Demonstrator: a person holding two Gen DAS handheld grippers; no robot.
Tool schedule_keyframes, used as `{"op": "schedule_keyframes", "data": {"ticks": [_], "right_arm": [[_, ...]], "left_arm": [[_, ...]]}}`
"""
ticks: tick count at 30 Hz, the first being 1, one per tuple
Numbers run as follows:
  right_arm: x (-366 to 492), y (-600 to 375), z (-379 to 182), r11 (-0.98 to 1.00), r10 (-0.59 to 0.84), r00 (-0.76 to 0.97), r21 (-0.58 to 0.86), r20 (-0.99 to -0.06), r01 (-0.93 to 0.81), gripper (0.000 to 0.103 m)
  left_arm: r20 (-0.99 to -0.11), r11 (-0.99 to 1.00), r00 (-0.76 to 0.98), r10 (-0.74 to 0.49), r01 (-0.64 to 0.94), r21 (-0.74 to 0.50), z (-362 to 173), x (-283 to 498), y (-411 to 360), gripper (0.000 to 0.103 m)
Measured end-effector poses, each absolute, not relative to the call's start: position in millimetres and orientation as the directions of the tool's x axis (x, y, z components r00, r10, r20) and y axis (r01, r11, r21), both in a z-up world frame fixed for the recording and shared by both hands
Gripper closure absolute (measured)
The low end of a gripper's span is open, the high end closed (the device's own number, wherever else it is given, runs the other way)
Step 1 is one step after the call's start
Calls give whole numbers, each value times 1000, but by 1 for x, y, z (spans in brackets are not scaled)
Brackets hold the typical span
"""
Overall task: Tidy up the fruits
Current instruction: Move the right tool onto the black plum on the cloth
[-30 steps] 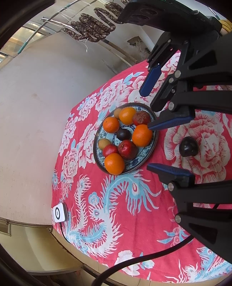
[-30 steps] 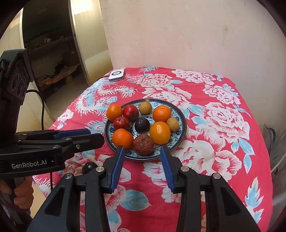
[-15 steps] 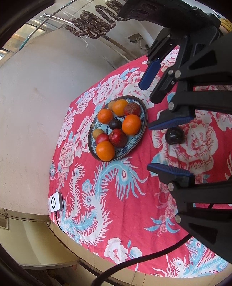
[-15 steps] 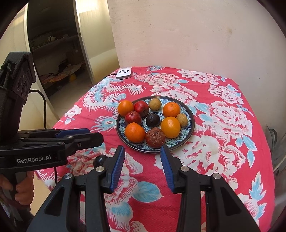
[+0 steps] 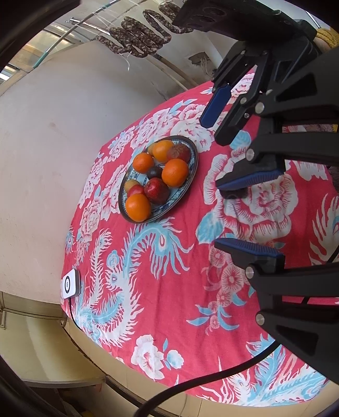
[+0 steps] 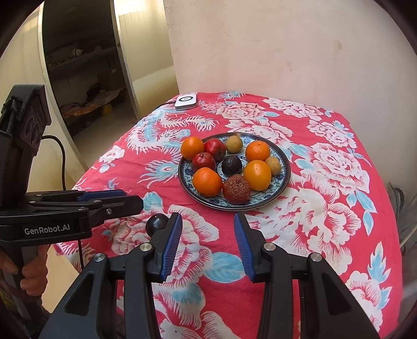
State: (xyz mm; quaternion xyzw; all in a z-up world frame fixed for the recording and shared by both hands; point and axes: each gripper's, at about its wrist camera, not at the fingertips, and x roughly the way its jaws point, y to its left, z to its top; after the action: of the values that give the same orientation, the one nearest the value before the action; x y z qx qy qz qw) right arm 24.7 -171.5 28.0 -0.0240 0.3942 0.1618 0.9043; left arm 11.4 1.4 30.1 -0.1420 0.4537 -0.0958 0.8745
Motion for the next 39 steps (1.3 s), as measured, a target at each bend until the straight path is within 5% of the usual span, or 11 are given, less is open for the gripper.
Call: {"op": "schedule_keyframes", "data": {"ticks": [31,39], "right_arm": [[28,-130,3,884,375,547,111,-749,-454,61],[32,-124,0,862,405,530,120,-745,-492,74]], "left_arm": [[-795,954,553,-249,-1,-300,15,5,12,63],[-798,958,557,-230,-16,-287,17,7,14,63]]}}
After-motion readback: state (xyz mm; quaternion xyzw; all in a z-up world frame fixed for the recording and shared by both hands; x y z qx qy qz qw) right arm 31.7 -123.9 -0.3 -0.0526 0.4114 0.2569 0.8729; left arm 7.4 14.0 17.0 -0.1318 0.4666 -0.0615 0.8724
